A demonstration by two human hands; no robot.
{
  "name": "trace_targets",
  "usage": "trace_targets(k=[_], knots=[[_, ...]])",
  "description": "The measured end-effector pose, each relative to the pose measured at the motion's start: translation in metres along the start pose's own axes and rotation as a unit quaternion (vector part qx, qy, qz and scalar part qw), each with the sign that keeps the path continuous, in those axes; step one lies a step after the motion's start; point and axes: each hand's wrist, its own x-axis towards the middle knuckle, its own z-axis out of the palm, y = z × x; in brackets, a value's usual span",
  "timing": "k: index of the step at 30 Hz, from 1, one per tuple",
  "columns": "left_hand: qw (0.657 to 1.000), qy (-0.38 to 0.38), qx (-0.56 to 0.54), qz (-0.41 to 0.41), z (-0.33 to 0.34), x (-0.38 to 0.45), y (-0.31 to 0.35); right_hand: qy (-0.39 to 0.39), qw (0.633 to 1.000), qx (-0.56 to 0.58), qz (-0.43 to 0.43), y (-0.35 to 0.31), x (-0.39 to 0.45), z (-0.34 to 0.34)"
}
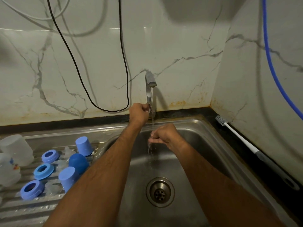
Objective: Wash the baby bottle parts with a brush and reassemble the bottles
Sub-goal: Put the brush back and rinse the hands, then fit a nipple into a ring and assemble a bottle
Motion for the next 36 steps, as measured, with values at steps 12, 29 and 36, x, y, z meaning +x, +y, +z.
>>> trace_targets(k=[12, 29, 36], knots=[[0.996, 0.007, 0.057, 0.071, -0.011, -0.022, -0.004, 0.048, 0.986, -0.156, -0.023, 0.003, 0.0, 0.002], [0.97, 0.052, 0.229, 0.057, -0.151, -0.1, -0.043, 0.084, 0.819, -0.519, -0.229, 0.002, -0.069, 0.061], [0.961, 0.113, 0.251, 0.0, -0.237, -0.093, -0.078, 0.009, 0.819, -0.432, -0.377, -0.041, -0.101, 0.139]])
